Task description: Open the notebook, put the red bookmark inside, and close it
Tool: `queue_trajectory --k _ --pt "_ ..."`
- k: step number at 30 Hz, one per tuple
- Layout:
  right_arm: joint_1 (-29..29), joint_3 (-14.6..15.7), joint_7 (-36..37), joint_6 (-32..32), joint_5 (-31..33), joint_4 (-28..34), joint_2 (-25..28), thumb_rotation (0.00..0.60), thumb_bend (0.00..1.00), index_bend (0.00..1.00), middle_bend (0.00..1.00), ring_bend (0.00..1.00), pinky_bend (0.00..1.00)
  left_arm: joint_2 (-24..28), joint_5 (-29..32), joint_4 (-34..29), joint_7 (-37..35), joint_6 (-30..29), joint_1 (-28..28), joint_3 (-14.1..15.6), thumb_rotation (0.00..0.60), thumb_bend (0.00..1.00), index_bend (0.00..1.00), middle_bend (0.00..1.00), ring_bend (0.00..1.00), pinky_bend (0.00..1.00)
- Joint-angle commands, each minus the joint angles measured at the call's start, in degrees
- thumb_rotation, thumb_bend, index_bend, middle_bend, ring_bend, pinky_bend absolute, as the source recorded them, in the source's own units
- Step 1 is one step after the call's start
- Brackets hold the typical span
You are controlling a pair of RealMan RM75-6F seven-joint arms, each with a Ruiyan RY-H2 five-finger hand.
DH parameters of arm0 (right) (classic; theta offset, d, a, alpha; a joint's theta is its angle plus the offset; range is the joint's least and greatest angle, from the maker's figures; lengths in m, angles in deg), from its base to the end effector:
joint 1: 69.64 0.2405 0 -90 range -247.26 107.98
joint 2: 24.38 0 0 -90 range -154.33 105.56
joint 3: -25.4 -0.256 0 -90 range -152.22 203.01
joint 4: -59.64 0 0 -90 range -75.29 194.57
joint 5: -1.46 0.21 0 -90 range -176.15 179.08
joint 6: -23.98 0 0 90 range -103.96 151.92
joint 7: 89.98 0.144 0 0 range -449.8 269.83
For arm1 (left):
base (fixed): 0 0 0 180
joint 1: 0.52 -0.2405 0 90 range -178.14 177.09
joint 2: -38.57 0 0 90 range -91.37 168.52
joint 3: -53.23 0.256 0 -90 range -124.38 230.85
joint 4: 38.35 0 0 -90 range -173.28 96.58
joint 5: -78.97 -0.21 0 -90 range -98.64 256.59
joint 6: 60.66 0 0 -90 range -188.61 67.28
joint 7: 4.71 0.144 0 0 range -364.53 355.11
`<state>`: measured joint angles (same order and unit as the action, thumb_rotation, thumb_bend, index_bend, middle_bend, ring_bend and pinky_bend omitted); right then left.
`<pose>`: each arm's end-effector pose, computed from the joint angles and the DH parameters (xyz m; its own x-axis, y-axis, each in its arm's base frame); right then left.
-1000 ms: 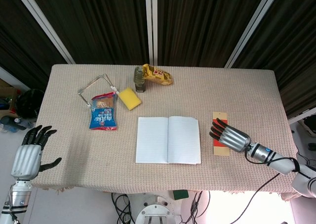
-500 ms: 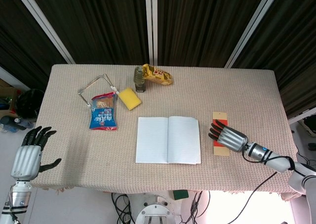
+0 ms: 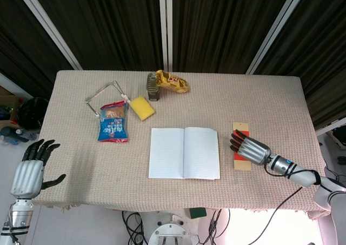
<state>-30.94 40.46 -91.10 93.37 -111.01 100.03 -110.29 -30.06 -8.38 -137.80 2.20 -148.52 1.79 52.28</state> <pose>-0.2995 -0.3247 0.0378 0.9250 0.1847 0.3319 -0.0707 -0.7749 0.6282 -0.2823 0.1588 0.1267 0.3218 0.0131 0.9467 0.9468 0.0025 -0.3219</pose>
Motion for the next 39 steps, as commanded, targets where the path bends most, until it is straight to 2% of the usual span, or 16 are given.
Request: queue_trajectory --k 1,8,15,22,26,31,35,39 --pt "-0.23 -0.02 0.29 0.29 0.23 -0.5 -0.3 0.6 0.2 0.33 0.2 0.12 0.15 -0.07 -0.05 0.12 -0.07 0.08 0.07 -0.03 0.6 0.0 0.22 0.15 0.08 0.12" --pt "-0.63 -0.16 1.01 1.2 0.68 -1.84 -1.11 0.6 0.32 0.37 0.22 0.12 0.15 -0.14 -0.15 0.21 -0.04 0.26 0.15 0.01 0.6 0.0 0.22 0.15 0.08 0.12" --pt "-1.17 -0.31 1.46 3.39 0.88 -2.19 -0.62 0.6 0.32 0.37 0.22 0.12 0.15 0.01 -0.16 -0.04 0.12 0.32 0.17 0.01 0.6 0.0 0.22 0.15 0.08 0.12" --pt "-2.83 -1.6 0.72 9.93 1.57 1.44 3.44 0.6 0.32 0.37 0.22 0.12 0.15 0.27 -0.34 -0.54 0.47 0.54 0.46 -0.12 0.6 0.0 0.22 0.15 0.08 0.12" --pt "-3.1 -3.23 -0.19 14.15 1.85 5.48 6.46 0.6 0.32 0.37 0.22 0.12 0.15 0.29 -0.68 -0.76 0.71 0.39 0.46 -0.03 0.6 0.0 0.22 0.15 0.08 0.12" --pt "-0.01 -5.13 -3.16 14.96 0.15 13.39 9.32 0.6 0.32 0.37 0.22 0.12 0.15 0.25 -1.07 -0.71 0.63 0.0 0.25 0.15 0.6 0.0 0.22 0.15 0.08 0.12" --pt "3.76 -7.29 -5.82 10.69 -0.16 21.73 9.39 0.6 0.32 0.37 0.22 0.12 0.15 0.23 -1.06 -0.38 0.18 -0.46 -0.12 0.27 0.6 0.0 0.22 0.15 0.08 0.12" --pt "7.02 -9.64 -10.89 2.6 1.49 30.83 6.81 0.6 0.32 0.35 0.22 0.11 0.13 0.01 -1.23 0.18 -0.58 -0.93 -0.48 0.45 0.6 0.0 0.22 0.15 0.08 0.12"
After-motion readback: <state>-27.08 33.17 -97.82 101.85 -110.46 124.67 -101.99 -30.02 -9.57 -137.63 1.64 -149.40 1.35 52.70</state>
